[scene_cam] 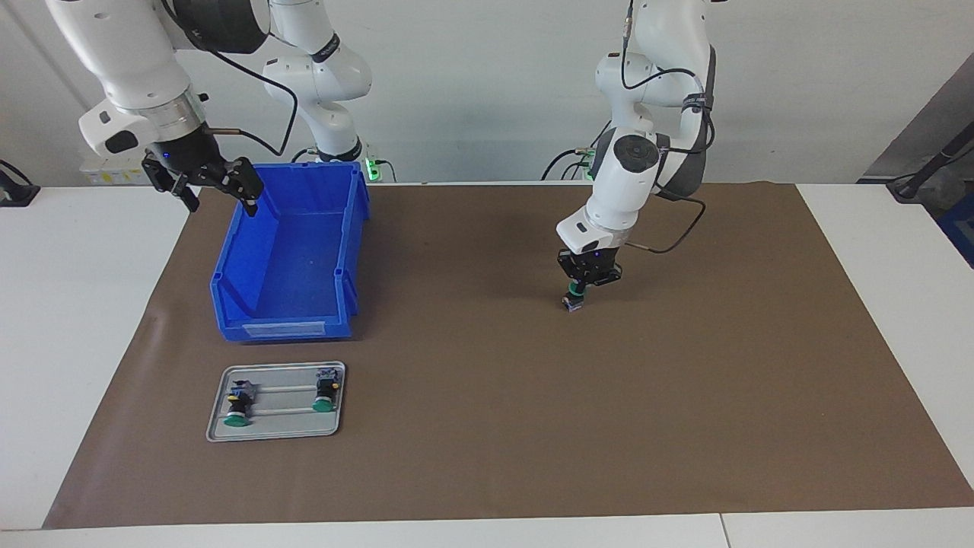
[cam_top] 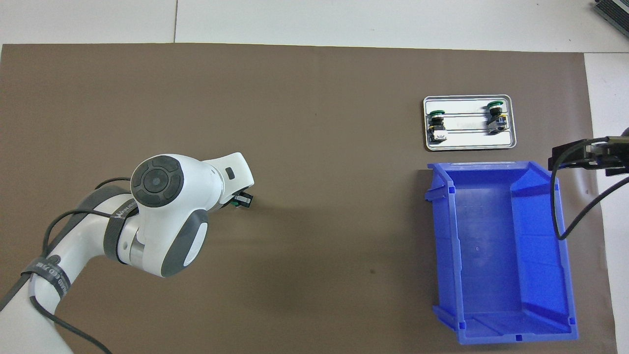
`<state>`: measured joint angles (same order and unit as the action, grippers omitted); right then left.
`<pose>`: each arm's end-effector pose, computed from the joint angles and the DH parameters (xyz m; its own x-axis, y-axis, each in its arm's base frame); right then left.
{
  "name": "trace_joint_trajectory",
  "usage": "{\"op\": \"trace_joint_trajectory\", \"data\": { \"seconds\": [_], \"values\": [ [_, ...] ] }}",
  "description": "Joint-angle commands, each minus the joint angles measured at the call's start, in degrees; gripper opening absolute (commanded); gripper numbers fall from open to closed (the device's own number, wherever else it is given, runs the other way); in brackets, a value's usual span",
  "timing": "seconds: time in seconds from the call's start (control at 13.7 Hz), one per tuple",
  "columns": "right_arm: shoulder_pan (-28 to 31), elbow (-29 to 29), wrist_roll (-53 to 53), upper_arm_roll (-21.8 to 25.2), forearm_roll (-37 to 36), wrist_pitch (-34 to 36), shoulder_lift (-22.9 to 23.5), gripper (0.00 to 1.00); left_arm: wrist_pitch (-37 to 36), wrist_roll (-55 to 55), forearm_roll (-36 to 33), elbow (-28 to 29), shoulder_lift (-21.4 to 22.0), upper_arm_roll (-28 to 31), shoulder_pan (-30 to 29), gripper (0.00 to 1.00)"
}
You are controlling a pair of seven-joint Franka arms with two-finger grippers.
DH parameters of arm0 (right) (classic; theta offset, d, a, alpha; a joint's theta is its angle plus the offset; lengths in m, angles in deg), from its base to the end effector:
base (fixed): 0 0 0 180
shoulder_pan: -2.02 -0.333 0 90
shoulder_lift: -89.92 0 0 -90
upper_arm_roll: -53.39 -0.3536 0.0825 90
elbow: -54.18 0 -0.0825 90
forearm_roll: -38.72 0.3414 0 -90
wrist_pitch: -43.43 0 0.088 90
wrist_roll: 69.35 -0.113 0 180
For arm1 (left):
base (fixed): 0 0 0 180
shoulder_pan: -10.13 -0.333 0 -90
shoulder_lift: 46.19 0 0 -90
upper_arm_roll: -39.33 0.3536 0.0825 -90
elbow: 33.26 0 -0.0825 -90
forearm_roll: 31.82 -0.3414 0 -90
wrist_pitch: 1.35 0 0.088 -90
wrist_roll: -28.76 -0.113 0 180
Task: Place and press button with both arms
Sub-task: 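Withdraw the left gripper while the right gripper grasps the button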
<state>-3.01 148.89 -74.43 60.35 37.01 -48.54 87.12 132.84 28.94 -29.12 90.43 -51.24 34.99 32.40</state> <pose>0.4969 -0.0218 0.6482 0.9927 -0.1209 0.0028 -0.1209 -0.9924 0.0238 0.4734 -0.2373 0.4247 0.9060 -0.4126 0.0943 -0.4178 -0.9075 0.0437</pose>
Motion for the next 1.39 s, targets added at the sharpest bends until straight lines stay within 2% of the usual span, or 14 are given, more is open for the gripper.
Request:
{"op": "trace_joint_trajectory", "data": {
  "seconds": [0.0, 0.22, 0.29, 0.37, 0.51, 0.58, 0.66, 0.73, 1.02, 1.32],
  "values": [
    [1.25, 0.39, 0.17, -1.07, 0.49, 0.56, -0.36, 1.00, 2.22, 1.13, -2.43, 3.13, -0.49, 0.55, 0.67, 0.00],
    [1.25, 0.39, 0.25, -0.98, 0.40, 0.56, -0.36, 1.00, -4.78, 1.22, -2.35, -0.98, 0.82, 0.55, 0.58, 0.00],
    [1.25, 0.39, 0.43, -0.98, 0.40, 0.56, -0.36, 1.00, -8.21, 1.22, -2.35, -3.09, 2.14, 0.64, 0.40, 0.27],
    [1.25, 0.39, 0.43, -1.07, 0.40, 0.56, -0.36, 1.00, -10.68, 1.05, -2.35, -4.67, 2.85, 0.73, 0.06, 0.44],
    [0.99, 0.30, 0.69, -1.07, 0.40, 0.04, -0.36, 1.00, -13.77, 0.61, -2.35, -6.62, 4.34, 1.34, -0.21, 0.50],
    [0.81, 0.30, 0.78, -1.07, 0.58, -0.22, -0.27, 1.00, -14.22, 0.60, -2.35, -6.80, 5.30, 1.34, -1.34, 0.57],
    [0.38, 0.13, 0.52, -1.16, 0.92, -0.23, -0.10, 1.00, -14.57, 0.52, -2.35, -6.80, 6.44, 1.26, -2.83, 0.80],
    [-0.58, -0.31, -0.01, -1.77, 1.10, -0.57, 0.16, 1.00, -15.88, 0.52, -2.35, -6.71, 7.67, 1.43, -3.98, 1.00],
    [-10.23, -0.23, -8.69, -2.39, 1.02, -4.70, 1.74, 1.00, -22.37, -0.44, -2.35, -9.07, 11.20, 7.92, -5.66, 1.00],
    [-22.18, -3.56, -25.29, -2.48, 0.84, -10.14, 8.33, 1.00, -34.76, -11.68, -2.35, -22.23, 8.84, 9.08, -11.45, 1.00]
  ]
}}
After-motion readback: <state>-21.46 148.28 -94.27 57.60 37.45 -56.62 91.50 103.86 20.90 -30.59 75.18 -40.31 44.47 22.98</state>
